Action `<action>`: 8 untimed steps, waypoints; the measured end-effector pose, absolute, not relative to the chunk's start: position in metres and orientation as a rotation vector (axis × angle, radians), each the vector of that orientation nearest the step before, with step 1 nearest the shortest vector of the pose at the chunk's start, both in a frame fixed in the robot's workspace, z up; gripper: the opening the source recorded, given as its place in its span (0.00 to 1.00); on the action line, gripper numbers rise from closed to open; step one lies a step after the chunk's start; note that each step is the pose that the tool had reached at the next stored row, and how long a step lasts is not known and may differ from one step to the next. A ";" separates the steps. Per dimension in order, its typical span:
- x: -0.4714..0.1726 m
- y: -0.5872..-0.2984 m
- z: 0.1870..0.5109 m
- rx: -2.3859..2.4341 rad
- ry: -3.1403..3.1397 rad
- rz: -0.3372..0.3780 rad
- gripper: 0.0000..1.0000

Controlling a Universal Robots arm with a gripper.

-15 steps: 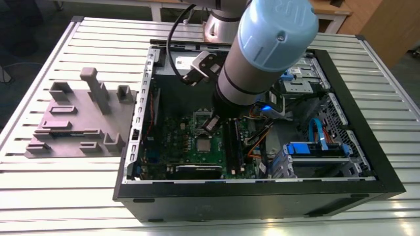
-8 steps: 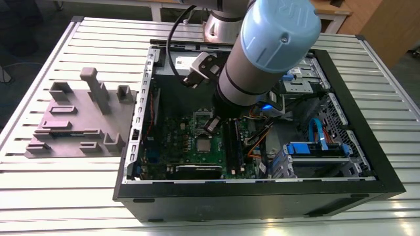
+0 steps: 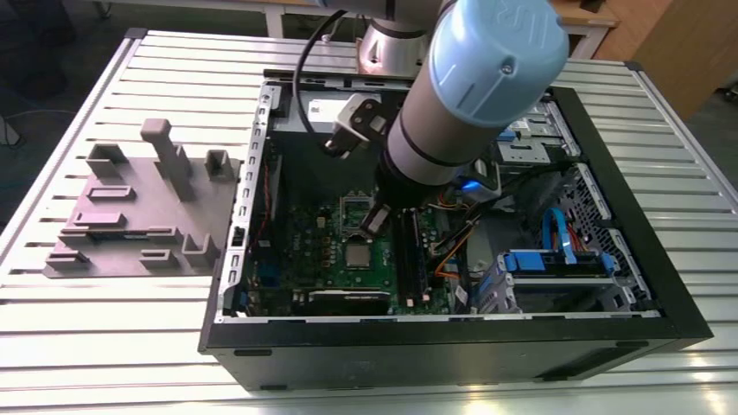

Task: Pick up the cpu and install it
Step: 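Close the cpu cover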

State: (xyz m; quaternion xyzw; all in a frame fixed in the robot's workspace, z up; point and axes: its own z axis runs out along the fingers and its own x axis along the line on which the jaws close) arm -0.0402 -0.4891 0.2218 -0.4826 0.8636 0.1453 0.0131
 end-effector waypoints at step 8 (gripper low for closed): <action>-0.037 -0.481 0.219 -1.508 2.683 0.462 0.11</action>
